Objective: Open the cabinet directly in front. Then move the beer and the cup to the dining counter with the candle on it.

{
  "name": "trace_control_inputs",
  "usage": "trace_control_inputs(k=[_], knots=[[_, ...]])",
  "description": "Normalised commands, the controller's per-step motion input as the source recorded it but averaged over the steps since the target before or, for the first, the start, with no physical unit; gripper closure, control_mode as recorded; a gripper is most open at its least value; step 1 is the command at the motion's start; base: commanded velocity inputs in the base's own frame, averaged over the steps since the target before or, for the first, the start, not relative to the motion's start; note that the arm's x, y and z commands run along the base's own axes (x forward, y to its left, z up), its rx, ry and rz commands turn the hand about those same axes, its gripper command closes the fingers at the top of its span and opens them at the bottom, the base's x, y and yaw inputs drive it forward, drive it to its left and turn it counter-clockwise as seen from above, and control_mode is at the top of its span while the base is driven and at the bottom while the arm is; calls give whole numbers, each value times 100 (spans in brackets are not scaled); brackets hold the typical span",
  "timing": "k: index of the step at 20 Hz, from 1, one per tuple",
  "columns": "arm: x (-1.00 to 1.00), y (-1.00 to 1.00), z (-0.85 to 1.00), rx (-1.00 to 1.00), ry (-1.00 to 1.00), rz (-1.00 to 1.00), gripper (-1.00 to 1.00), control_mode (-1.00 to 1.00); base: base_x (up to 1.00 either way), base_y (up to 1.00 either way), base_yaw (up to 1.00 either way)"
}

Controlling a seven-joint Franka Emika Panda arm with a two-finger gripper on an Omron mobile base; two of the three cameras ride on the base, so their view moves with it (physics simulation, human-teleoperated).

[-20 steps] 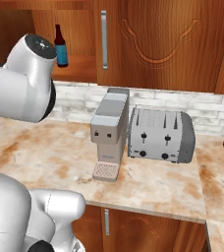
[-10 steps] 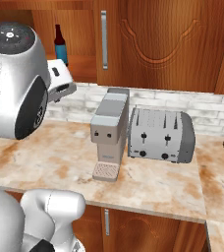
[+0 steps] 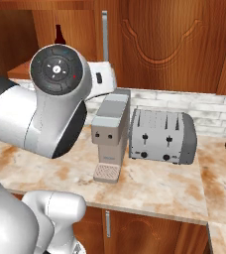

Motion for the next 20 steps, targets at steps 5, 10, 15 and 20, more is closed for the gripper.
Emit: trace_control_inputs(k=[5, 10, 15, 20], knots=[[-2, 0, 4, 11, -6, 0, -100, -100, 0, 0, 0], [-18, 0, 40, 8, -43, 0, -100, -100, 0, 0, 0], [-7, 0, 6, 6, -22, 0, -100, -100, 0, 0, 0], [3, 0, 0, 0, 0, 0, -100, -100, 0, 0, 0]])
